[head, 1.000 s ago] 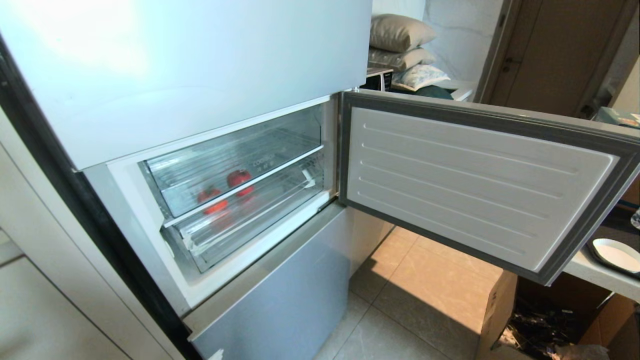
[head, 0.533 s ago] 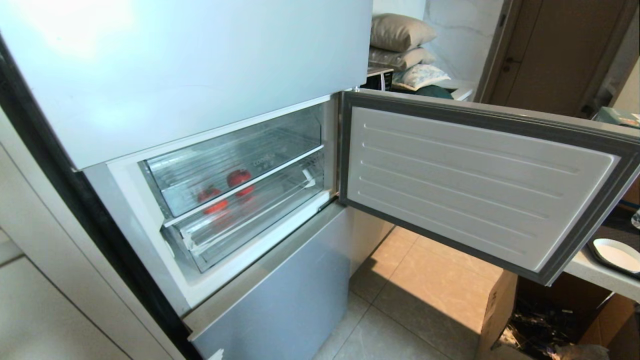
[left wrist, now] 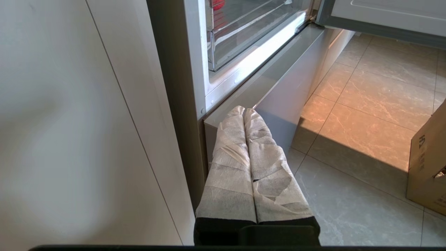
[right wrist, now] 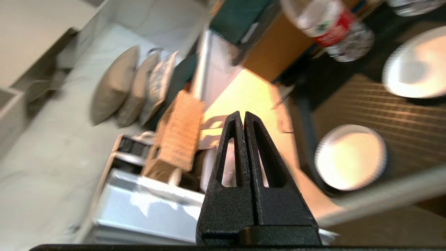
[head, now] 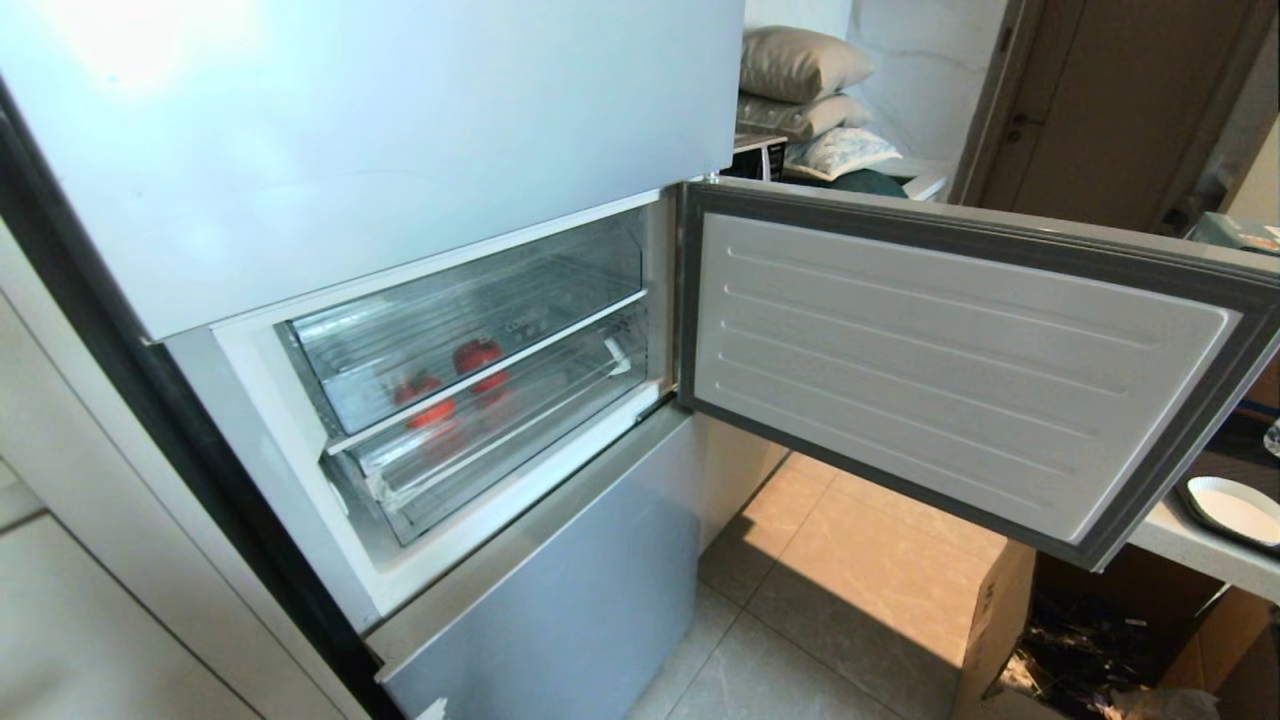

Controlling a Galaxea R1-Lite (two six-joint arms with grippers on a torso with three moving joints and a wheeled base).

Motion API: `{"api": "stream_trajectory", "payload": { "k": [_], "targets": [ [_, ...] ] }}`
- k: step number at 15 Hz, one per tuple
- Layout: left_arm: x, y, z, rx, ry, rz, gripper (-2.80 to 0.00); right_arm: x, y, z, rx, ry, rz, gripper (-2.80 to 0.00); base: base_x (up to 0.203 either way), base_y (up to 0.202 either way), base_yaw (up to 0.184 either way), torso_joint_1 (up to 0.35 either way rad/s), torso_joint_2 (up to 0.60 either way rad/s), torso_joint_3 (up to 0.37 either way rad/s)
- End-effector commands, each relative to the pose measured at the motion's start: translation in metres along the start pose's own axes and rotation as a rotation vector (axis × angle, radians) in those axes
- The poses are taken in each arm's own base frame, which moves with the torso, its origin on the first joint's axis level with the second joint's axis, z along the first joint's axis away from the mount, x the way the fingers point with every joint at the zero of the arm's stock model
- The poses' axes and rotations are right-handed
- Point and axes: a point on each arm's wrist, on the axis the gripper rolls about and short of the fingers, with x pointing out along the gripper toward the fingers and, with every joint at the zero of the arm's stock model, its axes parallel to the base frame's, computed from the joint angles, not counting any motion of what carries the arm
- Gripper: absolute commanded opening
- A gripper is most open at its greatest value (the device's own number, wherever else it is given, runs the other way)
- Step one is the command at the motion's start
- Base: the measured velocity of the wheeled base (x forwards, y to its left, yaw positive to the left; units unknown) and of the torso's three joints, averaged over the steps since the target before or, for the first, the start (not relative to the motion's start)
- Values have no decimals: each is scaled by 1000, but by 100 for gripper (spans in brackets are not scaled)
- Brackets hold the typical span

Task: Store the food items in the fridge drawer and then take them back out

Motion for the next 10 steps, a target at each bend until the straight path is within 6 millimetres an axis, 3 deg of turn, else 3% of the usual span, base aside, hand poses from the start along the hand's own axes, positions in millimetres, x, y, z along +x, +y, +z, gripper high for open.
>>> {"api": "stream_trajectory", "payload": {
  "k": [1,4,7,10],
  "targets": [
    [0,0,0,0,0,0,-280,43,-16,0,53,73,12,-280,0,0,0,0,0,0],
    [0,0,0,0,-2,0,-280,85,-6,-20,91,250,115,-280,0,0,0,0,0,0],
    [0,0,0,0,0,0,-280,106,7,-46,107,402,170,-280,0,0,0,0,0,0],
    [0,0,0,0,-1,0,-280,125,13,-57,115,475,198,-280,0,0,0,0,0,0]
  ]
}}
